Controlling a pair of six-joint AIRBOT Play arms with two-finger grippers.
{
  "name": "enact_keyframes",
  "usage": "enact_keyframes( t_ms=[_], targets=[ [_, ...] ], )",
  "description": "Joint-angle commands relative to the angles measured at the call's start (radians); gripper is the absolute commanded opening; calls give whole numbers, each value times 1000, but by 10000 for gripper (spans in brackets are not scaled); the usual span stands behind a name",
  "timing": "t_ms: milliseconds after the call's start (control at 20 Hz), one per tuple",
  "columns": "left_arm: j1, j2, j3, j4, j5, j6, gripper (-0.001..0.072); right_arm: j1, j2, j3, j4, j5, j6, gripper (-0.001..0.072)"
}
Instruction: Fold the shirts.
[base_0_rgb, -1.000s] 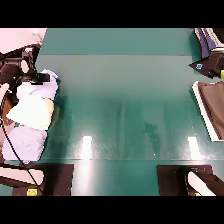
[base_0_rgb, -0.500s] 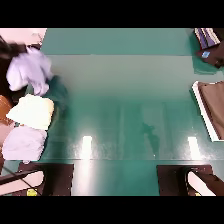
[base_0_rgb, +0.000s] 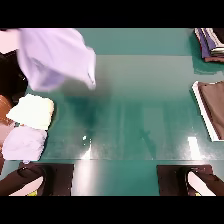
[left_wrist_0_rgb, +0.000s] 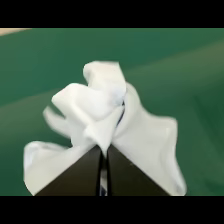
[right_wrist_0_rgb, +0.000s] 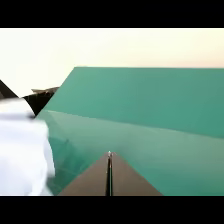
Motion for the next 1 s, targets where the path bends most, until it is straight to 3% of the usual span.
enact_keyframes(
  t_ms=[0,100,150,200,250,400,600,800,950],
  targets=[
    [-261,-92,-32,-15,-43,-15,25,0,0,58,-1,11,-9,18],
    [-363,-193,-45,-75,-36,4,30,0,0,70,1,37,-9,18],
    [-393,-241,-45,-115,-27,37,219,0,0,70,0,48,-9,18],
    [-410,-286,-45,-132,-12,48,473,0,0,70,0,60,-9,18],
    [-410,-314,-45,-130,-7,49,498,0,0,70,1,72,-9,18],
    [-333,-310,-44,-43,-82,43,497,0,0,70,1,94,-9,18],
    [-82,-290,-72,-21,-162,2,497,0,0,69,1,93,-9,18],
    [127,-290,-331,-222,-94,14,498,0,-3,69,1,92,-9,18],
    [195,-299,-598,-384,63,61,497,0,-8,68,1,93,-8,18]
  ],
)
